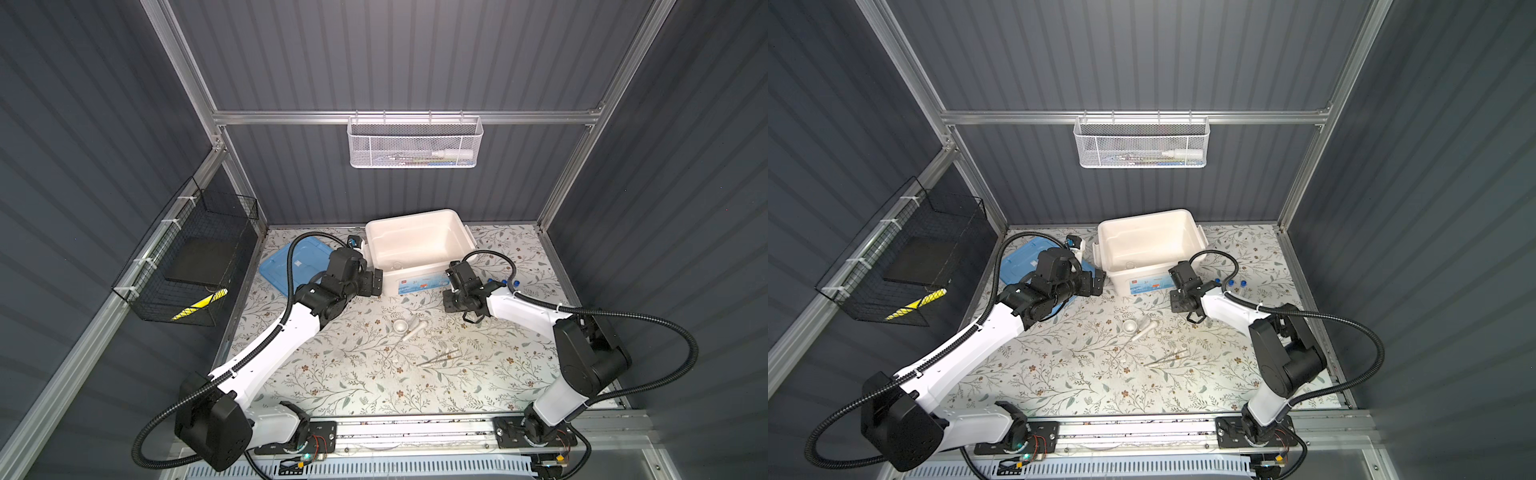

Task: Organize the chemistry lab equipment
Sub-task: 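Close the right gripper on the small clear glass item's stem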

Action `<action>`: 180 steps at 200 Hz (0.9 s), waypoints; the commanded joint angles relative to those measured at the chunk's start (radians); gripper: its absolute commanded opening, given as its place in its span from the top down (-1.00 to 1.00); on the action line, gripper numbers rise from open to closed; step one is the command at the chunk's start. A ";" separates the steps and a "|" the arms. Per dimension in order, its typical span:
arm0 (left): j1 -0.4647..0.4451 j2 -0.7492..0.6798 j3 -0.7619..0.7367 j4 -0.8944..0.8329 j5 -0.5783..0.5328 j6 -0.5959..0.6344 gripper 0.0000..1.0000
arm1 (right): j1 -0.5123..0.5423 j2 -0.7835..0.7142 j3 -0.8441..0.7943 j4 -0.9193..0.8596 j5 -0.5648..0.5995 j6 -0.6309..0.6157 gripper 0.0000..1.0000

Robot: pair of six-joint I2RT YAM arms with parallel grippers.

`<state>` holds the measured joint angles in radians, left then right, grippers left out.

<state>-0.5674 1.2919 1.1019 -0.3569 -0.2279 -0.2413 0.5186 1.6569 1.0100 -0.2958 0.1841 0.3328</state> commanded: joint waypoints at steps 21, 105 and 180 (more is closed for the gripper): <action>0.006 0.013 -0.010 0.005 0.014 -0.015 -0.99 | -0.001 -0.022 0.002 -0.004 -0.015 -0.003 0.63; 0.007 0.012 -0.016 0.009 0.020 -0.020 -0.99 | 0.032 -0.109 -0.013 -0.050 0.000 -0.006 0.69; 0.007 0.003 -0.022 0.009 0.018 -0.022 -0.99 | 0.076 -0.264 0.022 -0.192 0.035 -0.032 0.69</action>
<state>-0.5678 1.2980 1.0962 -0.3538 -0.2203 -0.2485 0.5777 1.4376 1.0069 -0.4004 0.1921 0.3218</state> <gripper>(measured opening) 0.996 0.157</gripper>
